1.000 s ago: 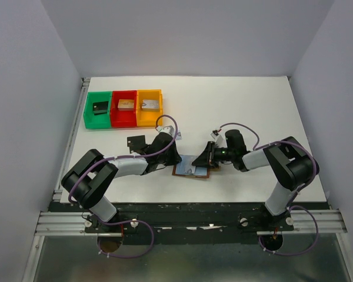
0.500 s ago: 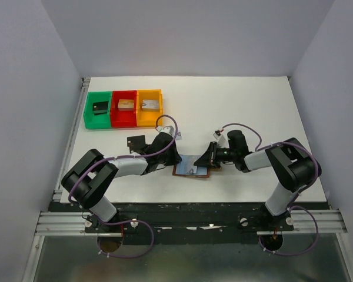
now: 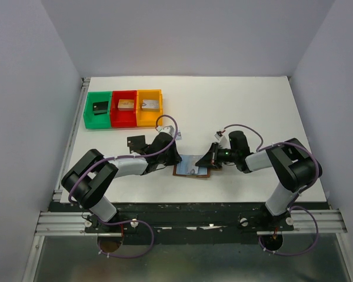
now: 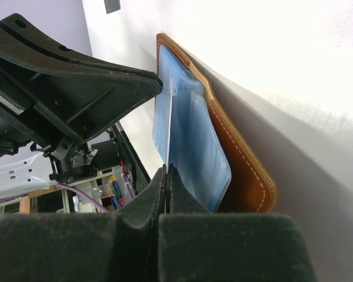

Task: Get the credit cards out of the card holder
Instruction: Remove the credit card from the card holder.

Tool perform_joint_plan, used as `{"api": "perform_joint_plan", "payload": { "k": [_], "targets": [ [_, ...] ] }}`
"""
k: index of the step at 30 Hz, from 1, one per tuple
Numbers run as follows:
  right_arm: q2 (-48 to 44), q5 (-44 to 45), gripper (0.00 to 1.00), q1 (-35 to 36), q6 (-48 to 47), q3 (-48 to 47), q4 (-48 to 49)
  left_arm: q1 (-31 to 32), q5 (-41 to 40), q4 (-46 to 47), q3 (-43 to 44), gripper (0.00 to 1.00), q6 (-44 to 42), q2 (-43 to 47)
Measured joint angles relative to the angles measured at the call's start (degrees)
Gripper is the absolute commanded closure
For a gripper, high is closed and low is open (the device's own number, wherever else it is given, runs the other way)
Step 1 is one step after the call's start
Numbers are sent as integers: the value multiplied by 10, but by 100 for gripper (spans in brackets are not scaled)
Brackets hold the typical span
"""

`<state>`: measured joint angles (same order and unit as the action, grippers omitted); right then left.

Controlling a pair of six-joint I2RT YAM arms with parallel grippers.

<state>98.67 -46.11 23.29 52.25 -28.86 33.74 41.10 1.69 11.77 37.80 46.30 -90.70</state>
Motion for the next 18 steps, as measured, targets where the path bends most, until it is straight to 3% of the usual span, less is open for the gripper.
{"api": "perform_joint_plan", "payload": {
  "k": [8, 18],
  "targets": [
    [-22, 3, 100, -9, -24, 7, -27, 9, -9, -8, 5, 100, -14, 0],
    [-114, 44, 100, -13, -105, 3, -175, 31, -23, -19, 10, 100, -39, 2]
  ]
}}
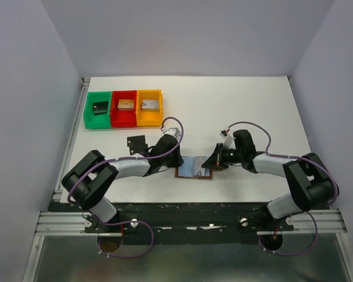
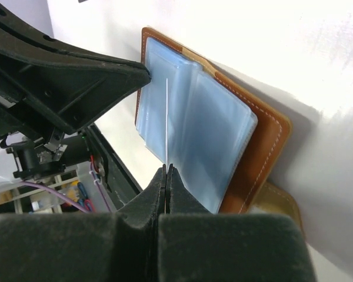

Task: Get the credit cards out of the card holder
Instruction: Remove the credit card from the card holder.

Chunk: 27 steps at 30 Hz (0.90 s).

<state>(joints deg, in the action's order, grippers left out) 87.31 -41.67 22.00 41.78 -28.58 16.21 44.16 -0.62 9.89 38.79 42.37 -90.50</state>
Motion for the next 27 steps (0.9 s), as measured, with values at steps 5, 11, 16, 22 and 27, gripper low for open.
{"api": "perform_joint_plan", "payload": {
  "k": [5, 11, 16, 22, 27],
  "targets": [
    [-50, 30, 100, 0, -45, -11, -84, 4, 0, -5, -1, 100, -10, 4],
    [-118, 68, 100, 0, -93, -29, -182, 11, 0, -18, -9, 99, -25, 19],
    [-185, 100, 100, 0, -131, -54, -257, 21, 14, -29, -10, 65, -51, 38],
    [-239, 129, 100, -1, -164, -82, -322, 21, 45, -41, 14, 23, -78, 55],
    [-274, 139, 100, -1, -185, -96, -362, 21, 57, -54, 48, 9, -90, 108]
  ]
}}
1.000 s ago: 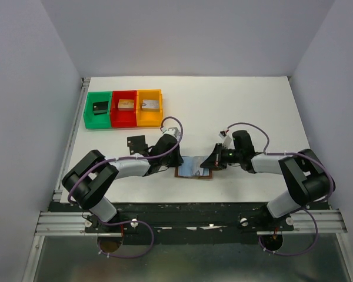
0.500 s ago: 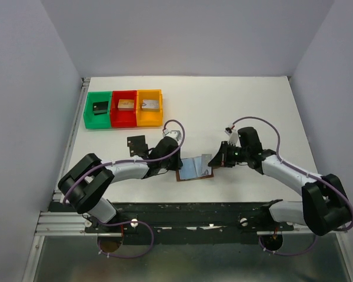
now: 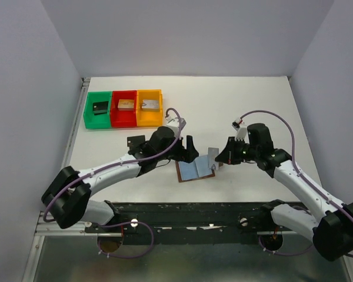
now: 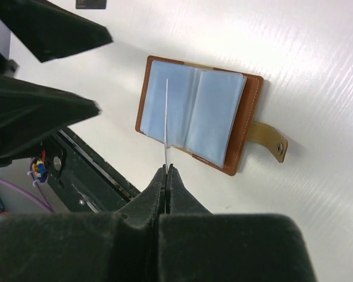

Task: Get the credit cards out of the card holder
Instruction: Remove the credit card from the card holder, then place the credit card at the center of the board.

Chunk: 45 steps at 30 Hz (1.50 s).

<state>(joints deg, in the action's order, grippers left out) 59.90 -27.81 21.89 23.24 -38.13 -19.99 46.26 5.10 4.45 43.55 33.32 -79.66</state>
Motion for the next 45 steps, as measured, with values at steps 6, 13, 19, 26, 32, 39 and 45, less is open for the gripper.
{"api": "perform_joint_plan", "payload": {
  "k": [6, 13, 19, 26, 32, 39, 45],
  "targets": [
    [-29, -85, 100, 0, -23, -3, 8, -10, 70, 66, -29, 14, -14, 137],
    [-27, -240, 100, 23, -19, -2, 81, -66, 262, 184, -118, 16, 16, 227],
    [-12, -294, 100, 88, -51, -29, 66, -85, 402, 176, -93, 26, -1, 251],
    [-10, -308, 100, 127, -98, -69, 17, -95, 512, 170, -69, 37, -4, 222],
    [1, -308, 100, 145, -129, -101, -22, -95, 564, 148, -64, 51, -8, 199],
    [17, -308, 100, 153, -147, -115, -47, -95, 593, 134, -58, 83, -9, 193],
    [21, -307, 100, 158, -156, -125, -62, -95, 599, 135, -58, 84, -7, 187]
  ]
}}
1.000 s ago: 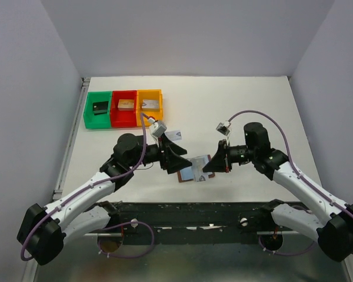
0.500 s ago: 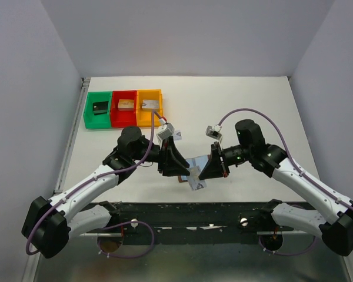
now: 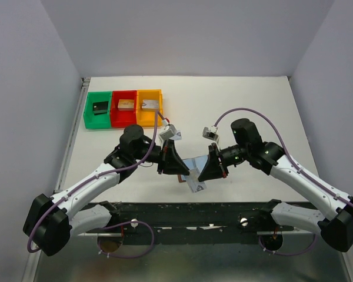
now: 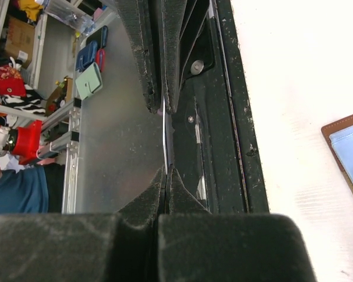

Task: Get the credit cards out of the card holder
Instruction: Place the credit card at the center of the board.

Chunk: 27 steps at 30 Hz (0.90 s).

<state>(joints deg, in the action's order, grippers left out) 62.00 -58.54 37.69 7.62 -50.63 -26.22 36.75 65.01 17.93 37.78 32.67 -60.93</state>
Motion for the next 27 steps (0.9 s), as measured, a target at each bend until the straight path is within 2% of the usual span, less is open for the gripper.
{"api": "perform_joint_plan", "payload": {
  "k": [2, 5, 6, 7, 8, 10, 11, 14, 17, 21, 23, 27],
  "targets": [
    [0, 0, 100, 2, -2, 0, -3, 0, 1, 0, 0, 85, 2, -2],
    [2, 2, 100, 3, -3, -1, -5, 0, 2, 0, 0, 100, 4, -4],
    [2, 2, 95, 3, -3, -2, -6, 1, 2, 1, 0, 100, 5, -5],
    [2, 2, 84, 3, -4, -3, -9, 2, 2, 2, 0, 100, 5, -6],
    [2, 3, 79, 4, -5, -5, -11, 2, 2, 2, 0, 100, 6, -7],
    [2, 12, 60, 5, -5, -7, -13, 2, 2, 2, 0, 100, 8, -7],
    [2, 18, 55, 5, -3, -7, -13, 4, 2, 3, 0, 100, 10, -7],
    [-6, 50, 46, 5, 4, -7, -13, 4, -5, 10, -2, 100, 14, -7],
    [-23, 108, 44, 5, 21, -8, -13, 1, -40, 13, -7, 100, 17, -4],
    [-61, 234, 43, 4, 53, -6, -9, -17, -148, 7, -23, 100, 32, 13],
    [-97, 308, 43, 2, 74, 7, 7, -38, -238, 12, -47, 100, 63, 31],
    [-157, 428, 44, 1, 109, 46, 33, -76, -429, 55, -150, 100, 150, 69]
  ]
}}
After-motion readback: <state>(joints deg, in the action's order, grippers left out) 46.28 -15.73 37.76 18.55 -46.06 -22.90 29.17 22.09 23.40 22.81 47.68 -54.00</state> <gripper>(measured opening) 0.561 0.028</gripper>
